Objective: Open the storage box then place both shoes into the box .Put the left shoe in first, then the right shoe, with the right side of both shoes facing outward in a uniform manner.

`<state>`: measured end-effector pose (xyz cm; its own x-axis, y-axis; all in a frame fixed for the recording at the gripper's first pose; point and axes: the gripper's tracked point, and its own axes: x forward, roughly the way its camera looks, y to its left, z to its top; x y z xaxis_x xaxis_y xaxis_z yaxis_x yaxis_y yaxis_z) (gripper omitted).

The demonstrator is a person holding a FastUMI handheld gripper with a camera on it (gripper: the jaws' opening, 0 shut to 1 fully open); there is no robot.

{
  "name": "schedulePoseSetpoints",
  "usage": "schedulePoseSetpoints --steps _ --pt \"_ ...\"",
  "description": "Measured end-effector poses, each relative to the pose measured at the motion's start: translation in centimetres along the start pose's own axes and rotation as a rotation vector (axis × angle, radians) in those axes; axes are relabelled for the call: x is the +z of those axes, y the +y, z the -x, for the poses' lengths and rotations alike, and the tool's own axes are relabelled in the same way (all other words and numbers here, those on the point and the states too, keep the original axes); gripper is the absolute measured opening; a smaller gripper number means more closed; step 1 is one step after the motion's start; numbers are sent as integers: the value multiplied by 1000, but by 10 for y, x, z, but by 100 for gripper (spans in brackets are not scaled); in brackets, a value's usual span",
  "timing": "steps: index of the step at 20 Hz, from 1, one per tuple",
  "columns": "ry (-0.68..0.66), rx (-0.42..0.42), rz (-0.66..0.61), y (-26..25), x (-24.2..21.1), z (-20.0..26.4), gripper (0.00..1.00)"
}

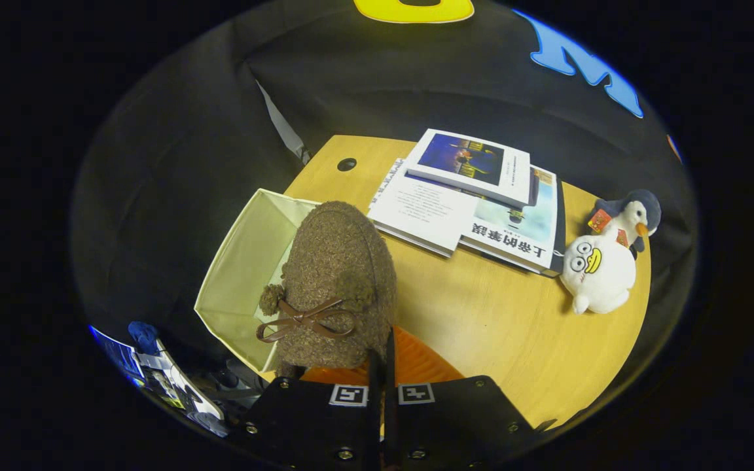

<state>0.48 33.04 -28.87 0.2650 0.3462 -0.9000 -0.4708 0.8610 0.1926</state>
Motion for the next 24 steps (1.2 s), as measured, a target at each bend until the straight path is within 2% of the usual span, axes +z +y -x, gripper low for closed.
schedulePoseSetpoints --steps 8,16,24 --pt "22 45 -1 59 25 -18 3" --pt "39 67 58 120 44 -39 3" --pt "80 46 60 141 44 -66 3"
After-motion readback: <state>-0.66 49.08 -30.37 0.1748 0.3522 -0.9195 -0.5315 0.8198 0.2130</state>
